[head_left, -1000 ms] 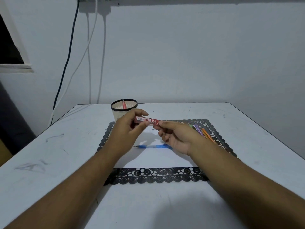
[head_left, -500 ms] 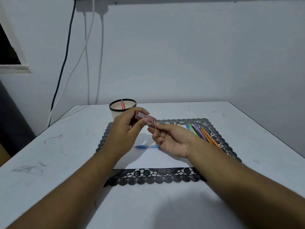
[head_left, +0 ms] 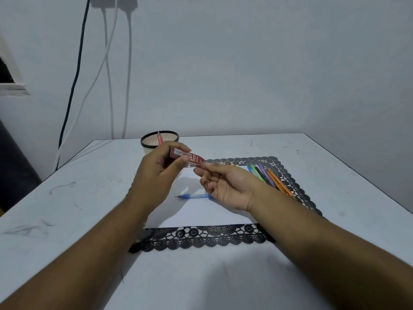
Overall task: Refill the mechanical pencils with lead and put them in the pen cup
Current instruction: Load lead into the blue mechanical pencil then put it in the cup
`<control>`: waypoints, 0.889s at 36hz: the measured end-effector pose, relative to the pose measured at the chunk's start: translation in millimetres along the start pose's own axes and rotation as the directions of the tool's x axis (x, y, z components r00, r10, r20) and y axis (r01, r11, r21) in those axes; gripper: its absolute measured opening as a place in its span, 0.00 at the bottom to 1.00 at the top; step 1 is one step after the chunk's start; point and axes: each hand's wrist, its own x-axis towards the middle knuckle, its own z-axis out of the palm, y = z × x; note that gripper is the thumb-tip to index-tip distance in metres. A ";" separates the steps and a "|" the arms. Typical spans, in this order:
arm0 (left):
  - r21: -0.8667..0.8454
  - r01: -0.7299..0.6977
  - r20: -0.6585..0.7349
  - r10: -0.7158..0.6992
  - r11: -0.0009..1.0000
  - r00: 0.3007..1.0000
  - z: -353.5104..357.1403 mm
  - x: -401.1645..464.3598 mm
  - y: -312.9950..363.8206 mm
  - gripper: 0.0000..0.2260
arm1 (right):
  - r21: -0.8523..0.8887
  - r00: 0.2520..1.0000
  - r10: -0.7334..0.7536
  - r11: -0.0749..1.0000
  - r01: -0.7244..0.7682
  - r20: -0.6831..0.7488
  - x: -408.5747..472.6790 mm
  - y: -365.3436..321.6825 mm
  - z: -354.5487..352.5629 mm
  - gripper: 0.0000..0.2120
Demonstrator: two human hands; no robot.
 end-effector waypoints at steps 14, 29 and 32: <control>0.110 -0.045 0.034 0.041 0.993 0.999 0.0 0.8 -4.3 0.05 | -0.037 1.000 -0.008 0.999 0.008 0.006 0.7 0.9 -1.4 0.09; 0.136 -0.020 0.106 0.006 0.990 0.994 5.2 -2.5 -5.5 0.08 | -0.058 0.985 -0.153 0.987 0.149 -0.082 3.9 1.5 -4.0 0.05; 0.233 -0.021 0.101 -0.002 0.972 0.995 5.9 -0.8 -9.7 0.11 | -0.295 0.920 -0.368 0.901 0.318 -0.133 2.3 -3.5 -7.5 0.04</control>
